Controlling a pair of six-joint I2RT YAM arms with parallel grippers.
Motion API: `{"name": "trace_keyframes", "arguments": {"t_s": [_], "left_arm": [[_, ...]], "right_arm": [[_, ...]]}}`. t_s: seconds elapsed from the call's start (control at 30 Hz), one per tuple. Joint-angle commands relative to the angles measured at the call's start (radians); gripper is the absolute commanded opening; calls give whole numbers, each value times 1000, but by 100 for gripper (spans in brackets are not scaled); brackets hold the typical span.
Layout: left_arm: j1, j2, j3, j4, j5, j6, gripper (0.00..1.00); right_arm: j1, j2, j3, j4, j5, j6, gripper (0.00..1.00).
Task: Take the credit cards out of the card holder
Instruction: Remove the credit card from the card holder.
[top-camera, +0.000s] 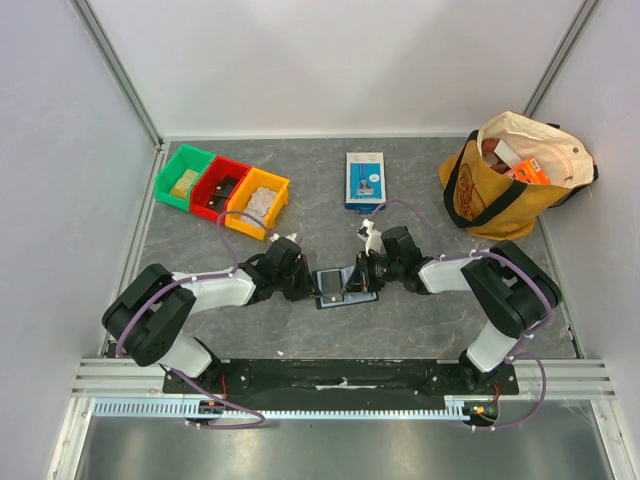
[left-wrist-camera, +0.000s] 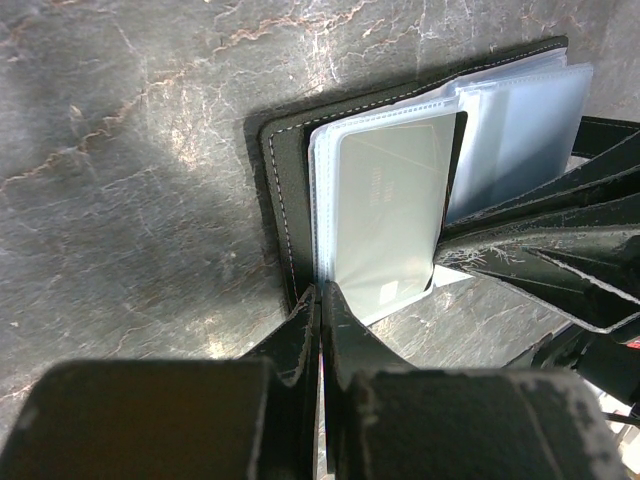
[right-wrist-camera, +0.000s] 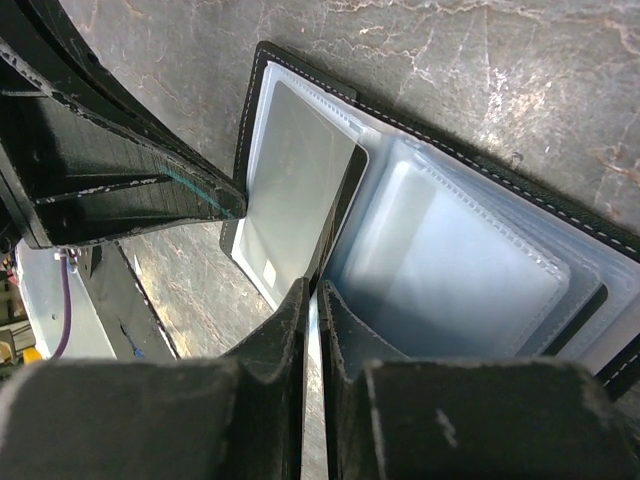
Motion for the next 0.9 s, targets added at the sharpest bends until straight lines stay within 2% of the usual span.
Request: {"name": "trace_keyframes", "arguments": {"t_s": [0.0, 0.63, 0.7, 0.8, 0.87], "left_arm": [[-8, 58, -41, -7, -28, -18, 2], [-10, 35, -52, 15, -9, -23, 2], [-10, 32, -53, 15, -8, -23, 2], [-10, 30, -56, 16, -14, -24, 2], [-8, 24, -61, 15, -20, -26, 2]], "right_arm": [[-1, 20, 8, -39, -21, -49, 13], [-1, 49, 39, 55, -42, 46, 18], [1, 52, 36, 72, -51, 60, 16], [1, 54, 34, 81, -56, 66, 3], [1, 48, 34, 67, -57, 55, 0]]}}
